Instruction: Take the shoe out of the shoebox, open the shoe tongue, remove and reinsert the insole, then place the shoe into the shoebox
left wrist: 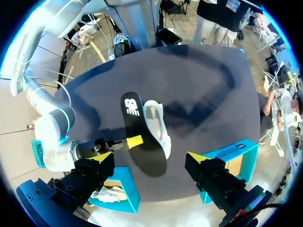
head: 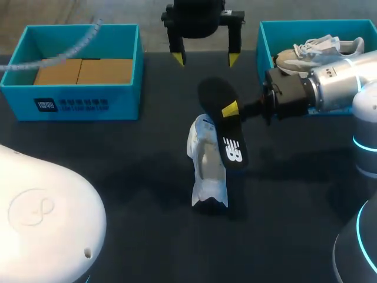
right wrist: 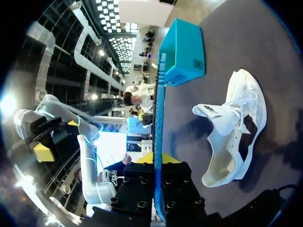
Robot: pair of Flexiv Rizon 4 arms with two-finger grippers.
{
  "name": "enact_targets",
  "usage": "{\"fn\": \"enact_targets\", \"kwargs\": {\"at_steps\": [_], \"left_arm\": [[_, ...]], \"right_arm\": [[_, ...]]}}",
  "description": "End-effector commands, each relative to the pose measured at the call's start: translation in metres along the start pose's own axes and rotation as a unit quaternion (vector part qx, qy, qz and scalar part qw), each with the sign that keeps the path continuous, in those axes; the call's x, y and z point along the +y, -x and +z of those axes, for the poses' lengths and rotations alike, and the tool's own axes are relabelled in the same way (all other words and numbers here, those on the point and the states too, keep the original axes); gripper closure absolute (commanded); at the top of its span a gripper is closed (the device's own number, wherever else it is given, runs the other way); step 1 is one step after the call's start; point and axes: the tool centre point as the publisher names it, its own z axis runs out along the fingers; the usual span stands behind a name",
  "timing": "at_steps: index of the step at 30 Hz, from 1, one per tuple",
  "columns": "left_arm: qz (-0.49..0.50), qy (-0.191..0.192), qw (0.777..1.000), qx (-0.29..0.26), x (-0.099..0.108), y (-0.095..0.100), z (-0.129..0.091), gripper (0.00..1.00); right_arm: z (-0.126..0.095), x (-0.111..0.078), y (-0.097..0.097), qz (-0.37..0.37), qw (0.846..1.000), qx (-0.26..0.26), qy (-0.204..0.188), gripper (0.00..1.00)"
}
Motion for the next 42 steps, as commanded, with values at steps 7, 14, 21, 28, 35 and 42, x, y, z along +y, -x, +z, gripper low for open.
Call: {"fn": "enact_targets", "kwargs": {"at_steps": [7,14,21,28,35,42], "left_arm": [[-0.060,0.022,0.998,-0.006,0.003,0.014,-0.004,0.00],[-0.076,0.024,0.997,-0.010,0.008,0.018,0.000,0.00],[-0.057,0.015,0.998,-0.005,0.007,0.018,0.005,0.00],[-0.055,0.015,0.998,-0.007,0.005,0.022,0.004,0.00],[-0.046,0.028,0.998,-0.026,0.004,0.023,0.000,0.00],[0.000,0.046,0.992,-0.118,-0.004,0.016,0.000,0.00]], "right_arm": [[-0.001,0.002,0.003,0.006,1.000,-0.007,0.002,1.00],[-0.006,0.004,0.004,0.007,1.000,-0.008,0.010,1.00],[-0.009,0.004,0.005,0.007,1.000,-0.009,0.011,1.00],[-0.014,0.002,0.005,0.009,1.000,-0.010,0.015,1.00],[-0.016,-0.004,0.004,0.009,1.000,-0.011,0.018,1.00],[-0.019,-0.006,0.003,0.011,1.000,-0.012,0.022,1.00]]}}
